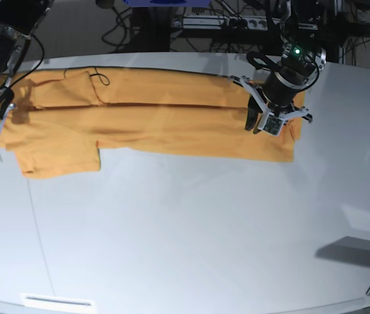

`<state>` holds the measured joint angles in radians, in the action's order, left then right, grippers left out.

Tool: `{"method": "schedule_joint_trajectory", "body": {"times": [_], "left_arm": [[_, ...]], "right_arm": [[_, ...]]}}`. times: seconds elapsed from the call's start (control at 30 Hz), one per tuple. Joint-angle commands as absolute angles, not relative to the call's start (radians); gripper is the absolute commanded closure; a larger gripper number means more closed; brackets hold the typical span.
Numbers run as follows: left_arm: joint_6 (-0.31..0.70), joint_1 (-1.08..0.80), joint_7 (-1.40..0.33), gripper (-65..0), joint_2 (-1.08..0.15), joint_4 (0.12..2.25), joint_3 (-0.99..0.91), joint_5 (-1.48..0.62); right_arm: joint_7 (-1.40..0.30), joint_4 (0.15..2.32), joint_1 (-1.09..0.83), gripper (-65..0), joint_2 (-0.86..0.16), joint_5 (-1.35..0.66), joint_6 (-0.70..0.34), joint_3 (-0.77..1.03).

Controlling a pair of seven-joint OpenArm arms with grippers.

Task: Fold the T-shirt properly
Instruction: 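Raise the left gripper and move it to the folded shirt's collar corner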

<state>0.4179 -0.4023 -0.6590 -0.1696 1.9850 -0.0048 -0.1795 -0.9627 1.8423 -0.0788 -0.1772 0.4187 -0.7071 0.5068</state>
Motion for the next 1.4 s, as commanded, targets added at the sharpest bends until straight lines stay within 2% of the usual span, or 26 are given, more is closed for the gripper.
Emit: {"method": "schedule_joint_trajectory", "body": {"times": [0.0, 0.17, 1.37], "left_arm": [[0.403, -0.400, -0.634, -7.1, -0.176, 2.002, -0.010, -0.183], [0.326, -0.423, -0.634, -7.1, -0.173, 2.002, -0.068, -0.182], [0.329, -0.536, -0.633, -7.2, -0.174, 1.923, -0.222, -0.188]], "right_arm": [[-0.955, 1.860, -0.071, -1.2, -0.191, 0.426, -0.698, 0.515], [-0.955, 1.860, -0.073, -0.1, -0.191, 0.427, -0.698, 0.515], [-0.955, 1.860, -0.099, -0.1, -0.189, 0.423, -0.698, 0.515]]}}
